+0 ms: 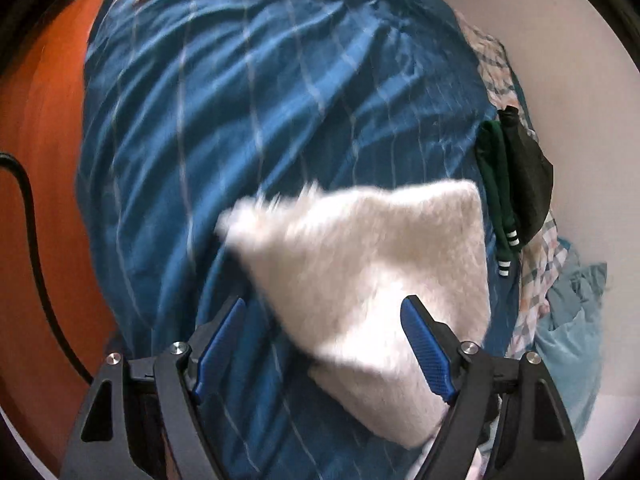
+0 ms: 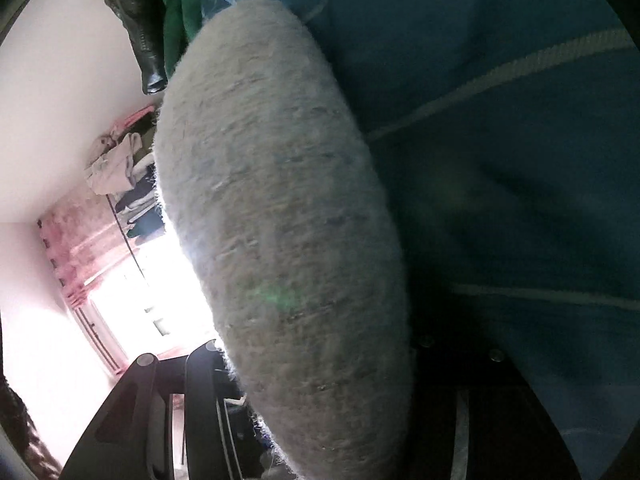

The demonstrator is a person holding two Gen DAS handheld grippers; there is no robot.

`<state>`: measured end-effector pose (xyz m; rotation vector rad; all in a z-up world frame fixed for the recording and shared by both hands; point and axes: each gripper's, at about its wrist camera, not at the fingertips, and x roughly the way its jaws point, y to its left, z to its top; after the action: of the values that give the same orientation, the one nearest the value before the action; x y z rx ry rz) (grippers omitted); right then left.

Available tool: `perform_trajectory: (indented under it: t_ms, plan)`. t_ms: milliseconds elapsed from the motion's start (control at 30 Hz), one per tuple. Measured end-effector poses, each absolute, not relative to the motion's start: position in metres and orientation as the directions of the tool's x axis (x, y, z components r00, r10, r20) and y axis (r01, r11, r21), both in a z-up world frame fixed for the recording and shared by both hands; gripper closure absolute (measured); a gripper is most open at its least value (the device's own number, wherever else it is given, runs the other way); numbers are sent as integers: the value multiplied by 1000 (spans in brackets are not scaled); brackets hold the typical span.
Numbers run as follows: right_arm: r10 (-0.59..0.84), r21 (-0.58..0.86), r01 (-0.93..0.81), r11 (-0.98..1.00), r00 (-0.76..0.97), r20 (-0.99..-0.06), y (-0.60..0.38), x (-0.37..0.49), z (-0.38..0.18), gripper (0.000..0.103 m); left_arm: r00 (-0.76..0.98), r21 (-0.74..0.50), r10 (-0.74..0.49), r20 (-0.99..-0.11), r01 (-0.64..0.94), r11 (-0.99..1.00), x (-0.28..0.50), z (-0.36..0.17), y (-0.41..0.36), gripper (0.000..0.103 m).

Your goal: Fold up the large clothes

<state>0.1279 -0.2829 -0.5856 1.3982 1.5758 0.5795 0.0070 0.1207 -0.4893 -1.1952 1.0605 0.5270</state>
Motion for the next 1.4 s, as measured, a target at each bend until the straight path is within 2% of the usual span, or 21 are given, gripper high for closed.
perform_trajectory:
  t_ms: [67, 200, 267, 333, 367, 400, 433, 500, 600, 900, 1233, 1400]
  plan:
    - [943, 826, 502, 256, 56, -327, -279, 131, -587, 44, 436, -489, -224, -872, -806, 334, 7, -501, 111, 25]
    - [948, 838, 461, 291, -22, -317, -282, 144, -595, 28, 436, -500, -258, -862, -811, 303, 24, -545, 113, 25]
    - [953, 852, 435, 290, -44, -301, -279, 148, -602, 26, 490, -543, -246, -836, -804, 244, 38, -565, 123, 25]
    - [954, 871, 397, 288, -45, -295, -273, 152, -602, 25, 553, -583, -189, -811, -788, 196, 47, -564, 133, 32]
    - [951, 880, 367, 302, -48, -307, -268, 155, -599, 25, 561, -584, -164, -812, -786, 202, 50, -559, 136, 39]
    - [948, 888, 338, 311, -44, -315, -262, 159, -594, 26, 553, -574, -154, -819, -789, 219, 55, -553, 138, 67]
    - [947, 894, 320, 315, -37, -320, -255, 161, -591, 34, 541, -560, -147, -828, -790, 249, 62, -547, 140, 87]
    - [953, 903, 318, 289, -12, -301, -243, 165, -583, 43, 527, -537, -122, -841, -787, 305, 71, -529, 145, 87]
    - [958, 908, 327, 262, 23, -285, -233, 170, -565, 48, 532, -537, -120, -838, -769, 346, 77, -504, 158, 88]
    - [977, 946, 278, 168, 80, -197, -198, 228, -466, 50, 573, -564, -150, -806, -666, 488, 142, -418, 192, 87]
    - [927, 978, 136, 159, 320, -195, -196, 397, -344, 50, 700, -710, -301, -648, -411, 572, 345, -353, 243, 87]
    - [911, 986, 69, 154, 376, -168, -198, 516, -324, 50, 755, -749, -318, -574, -327, 577, 448, -348, 246, 87]
